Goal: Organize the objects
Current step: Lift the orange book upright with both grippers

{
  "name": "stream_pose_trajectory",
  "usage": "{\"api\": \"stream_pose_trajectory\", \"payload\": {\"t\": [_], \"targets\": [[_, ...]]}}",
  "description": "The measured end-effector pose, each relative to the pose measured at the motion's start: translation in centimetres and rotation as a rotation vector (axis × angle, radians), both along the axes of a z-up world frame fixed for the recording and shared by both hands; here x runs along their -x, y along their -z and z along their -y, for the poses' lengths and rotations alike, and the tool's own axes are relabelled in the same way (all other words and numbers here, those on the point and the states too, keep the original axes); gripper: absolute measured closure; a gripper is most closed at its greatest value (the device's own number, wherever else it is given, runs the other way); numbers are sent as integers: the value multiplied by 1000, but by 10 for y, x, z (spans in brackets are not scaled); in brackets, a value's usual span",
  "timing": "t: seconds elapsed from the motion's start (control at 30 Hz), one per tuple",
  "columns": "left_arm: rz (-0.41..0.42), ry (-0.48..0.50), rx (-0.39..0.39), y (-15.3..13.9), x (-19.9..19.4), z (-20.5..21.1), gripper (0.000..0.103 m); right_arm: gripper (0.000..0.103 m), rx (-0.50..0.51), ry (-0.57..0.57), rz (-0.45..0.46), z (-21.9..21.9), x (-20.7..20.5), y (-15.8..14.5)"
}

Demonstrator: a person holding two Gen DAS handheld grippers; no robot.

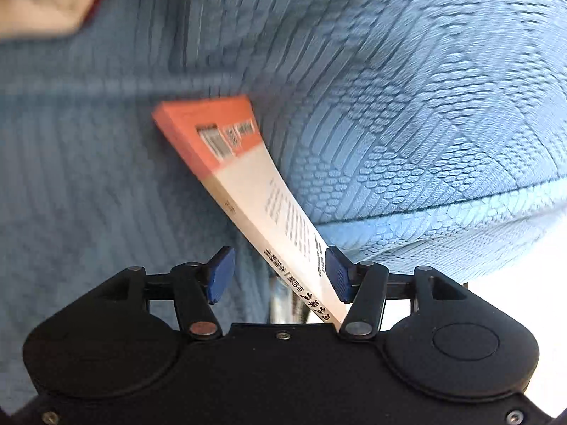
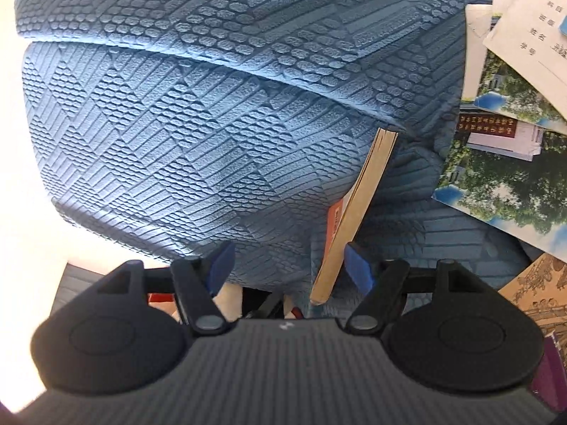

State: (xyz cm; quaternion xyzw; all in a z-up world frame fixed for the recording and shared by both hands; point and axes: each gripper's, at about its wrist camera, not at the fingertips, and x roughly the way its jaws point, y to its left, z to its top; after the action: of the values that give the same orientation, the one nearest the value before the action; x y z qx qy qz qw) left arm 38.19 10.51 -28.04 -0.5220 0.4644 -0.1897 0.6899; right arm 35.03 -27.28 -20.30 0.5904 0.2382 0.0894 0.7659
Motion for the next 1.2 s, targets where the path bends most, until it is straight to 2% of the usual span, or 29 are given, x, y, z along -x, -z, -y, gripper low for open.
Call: {"api": "stream_pose_trajectory", "payload": {"t": [0.13,0.3,0.4,0.47,0.63,0.77,0.93,1.2], "targets": [[-4,-6,57,4,-4,9,50,31,-1,-15,7,-4,-5,-4],[-22,-16,66,8,-8,20,53,31,6,-51,10,-5,3,-5],[-44,-19,74,14,-15,28,61,31,1,-60,-4,-9,0,-1],[-57,-17,81,17,-15,32,72,32,-4,-59,-16,-11,-1,2],[-53,-20,65,17,-15,33,84,32,-7,-56,-40,-11,6,9],[-56,-13,61,17,-16,29,87,32,2,-82,-62,-17,-1,13],[-59,-1,38,17,-14,23,89,33,-37,-109,-106,-29,-14,26],[-72,-41,80,18,-9,-7,90,33,-101,-54,-128,-23,-23,43]]}}
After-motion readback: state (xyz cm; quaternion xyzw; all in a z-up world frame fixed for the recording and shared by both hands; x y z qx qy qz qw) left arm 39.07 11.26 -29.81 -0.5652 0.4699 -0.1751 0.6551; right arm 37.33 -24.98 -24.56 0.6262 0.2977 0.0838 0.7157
